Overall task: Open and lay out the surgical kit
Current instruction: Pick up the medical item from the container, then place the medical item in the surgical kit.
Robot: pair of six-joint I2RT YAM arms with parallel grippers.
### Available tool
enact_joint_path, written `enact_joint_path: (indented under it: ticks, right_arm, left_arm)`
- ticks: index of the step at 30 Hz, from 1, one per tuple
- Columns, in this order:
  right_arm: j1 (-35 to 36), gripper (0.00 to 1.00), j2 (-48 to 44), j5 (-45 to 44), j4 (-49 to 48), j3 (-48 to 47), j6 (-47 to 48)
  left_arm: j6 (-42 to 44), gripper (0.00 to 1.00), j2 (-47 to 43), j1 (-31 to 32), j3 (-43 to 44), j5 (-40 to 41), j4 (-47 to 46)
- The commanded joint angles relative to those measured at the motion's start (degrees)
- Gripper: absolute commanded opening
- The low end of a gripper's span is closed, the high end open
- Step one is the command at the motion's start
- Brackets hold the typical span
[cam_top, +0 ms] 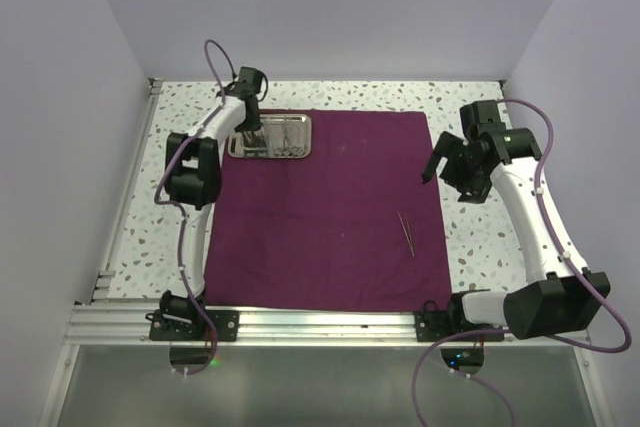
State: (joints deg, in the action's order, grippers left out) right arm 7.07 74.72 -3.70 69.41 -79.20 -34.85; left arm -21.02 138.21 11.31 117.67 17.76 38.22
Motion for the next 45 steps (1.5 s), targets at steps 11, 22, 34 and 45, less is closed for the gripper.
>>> enact_joint_path:
  ticks: [11,22,34,45]
  right_arm:
    - [-0.30,0.90,1.22,-0.08,-1.38,0.98,0.75]
    - [-0.39,0.89,0.08,2.82,-1.38,-4.11,0.58]
    - [-0.39,0.87,-4.40,36.26,-24.58,5.87,-6.35]
    - [3.21,0.75,1.04,44.22,-41.26,6.68,-14.27]
  left_arm:
    - [-0.69,0.00,-0.74,-2.52,0.11,-5.36,-0.77]
    - [-9.91,0.00,-19.45,-0.60,-6.36,-13.26,0.11]
    - [-25.82,0.00,-38.97,22.60,-28.71,-22.39,-12.70]
    - [-36.64,0.00,-45.92,26.57,-36.54,-30.24,-27.57]
